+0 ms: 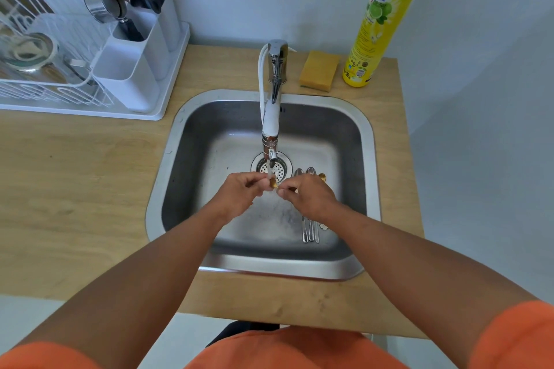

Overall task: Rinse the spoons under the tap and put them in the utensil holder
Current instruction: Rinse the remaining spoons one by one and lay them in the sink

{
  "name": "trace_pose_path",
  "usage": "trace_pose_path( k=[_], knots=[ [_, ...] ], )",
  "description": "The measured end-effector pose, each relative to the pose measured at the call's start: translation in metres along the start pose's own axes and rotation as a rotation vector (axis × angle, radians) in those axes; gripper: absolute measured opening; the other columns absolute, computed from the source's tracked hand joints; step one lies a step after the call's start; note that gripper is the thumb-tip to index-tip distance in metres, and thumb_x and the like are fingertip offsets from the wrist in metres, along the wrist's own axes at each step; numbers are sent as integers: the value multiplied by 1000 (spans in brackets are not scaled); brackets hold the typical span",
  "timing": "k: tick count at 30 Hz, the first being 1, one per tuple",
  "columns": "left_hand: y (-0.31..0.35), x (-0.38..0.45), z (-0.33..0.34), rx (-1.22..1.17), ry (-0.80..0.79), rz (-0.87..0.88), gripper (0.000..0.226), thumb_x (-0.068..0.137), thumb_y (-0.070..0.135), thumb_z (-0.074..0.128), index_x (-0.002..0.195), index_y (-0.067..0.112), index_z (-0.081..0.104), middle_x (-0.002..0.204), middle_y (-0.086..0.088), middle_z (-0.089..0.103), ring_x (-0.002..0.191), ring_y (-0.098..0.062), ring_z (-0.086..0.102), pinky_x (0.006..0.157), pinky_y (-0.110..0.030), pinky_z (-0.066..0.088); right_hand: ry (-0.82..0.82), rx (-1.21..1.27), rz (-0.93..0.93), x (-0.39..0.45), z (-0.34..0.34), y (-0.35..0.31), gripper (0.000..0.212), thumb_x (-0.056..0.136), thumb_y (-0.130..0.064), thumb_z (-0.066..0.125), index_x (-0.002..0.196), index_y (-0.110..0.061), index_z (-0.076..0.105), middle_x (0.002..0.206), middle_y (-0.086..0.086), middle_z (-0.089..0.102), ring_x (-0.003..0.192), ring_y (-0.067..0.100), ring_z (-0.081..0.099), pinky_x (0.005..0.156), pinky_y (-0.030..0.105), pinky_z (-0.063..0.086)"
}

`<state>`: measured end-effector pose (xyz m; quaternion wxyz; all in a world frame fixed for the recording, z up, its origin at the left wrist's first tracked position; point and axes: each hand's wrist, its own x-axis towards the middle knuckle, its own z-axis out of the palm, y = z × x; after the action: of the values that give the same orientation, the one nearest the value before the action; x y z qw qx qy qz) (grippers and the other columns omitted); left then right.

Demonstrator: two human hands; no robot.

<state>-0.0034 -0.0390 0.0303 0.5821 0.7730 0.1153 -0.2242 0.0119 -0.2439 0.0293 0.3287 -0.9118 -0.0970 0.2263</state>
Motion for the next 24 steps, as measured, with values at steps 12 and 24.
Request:
trace_pose_path(
  k=[12, 24],
  knots=[
    [-2, -3, 13, -297, 68, -200, 34, 97, 51, 64, 102, 19, 75, 79, 9, 69, 76, -8, 67, 56, -25, 51, 85, 129, -79, -3, 13, -5, 15, 97, -29, 70, 85, -24, 77, 72, -9, 69, 72, 15, 58, 74, 30, 41],
    [15, 2, 0, -161, -10, -76, 28, 95, 36, 74, 122, 31, 73, 112, 2, 77, 80, -12, 64, 62, -27, 49, -11, 390, -58, -4, 6, -6, 19, 98, -25, 69, 82, -25, 79, 73, -12, 73, 62, 0, 54, 63, 14, 44]
  ],
)
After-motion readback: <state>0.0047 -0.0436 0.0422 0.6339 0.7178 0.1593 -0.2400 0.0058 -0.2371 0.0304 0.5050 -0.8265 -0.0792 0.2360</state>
